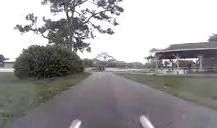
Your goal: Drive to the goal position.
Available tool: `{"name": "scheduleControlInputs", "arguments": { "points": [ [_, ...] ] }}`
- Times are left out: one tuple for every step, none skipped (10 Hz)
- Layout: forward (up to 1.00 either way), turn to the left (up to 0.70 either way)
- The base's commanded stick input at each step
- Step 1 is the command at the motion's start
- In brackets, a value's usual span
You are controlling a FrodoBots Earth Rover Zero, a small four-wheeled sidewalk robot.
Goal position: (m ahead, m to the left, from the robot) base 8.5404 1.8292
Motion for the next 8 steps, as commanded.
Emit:
{"name": "scheduleControlInputs", "arguments": {
  "points": [
    [0.70, 0.00],
    [0.70, 0.00],
    [0.70, 0.00],
    [0.70, 0.00],
    [0.70, 0.00],
    [0.70, 0.00],
    [0.70, 0.00],
    [0.70, 0.00]
  ]
}}
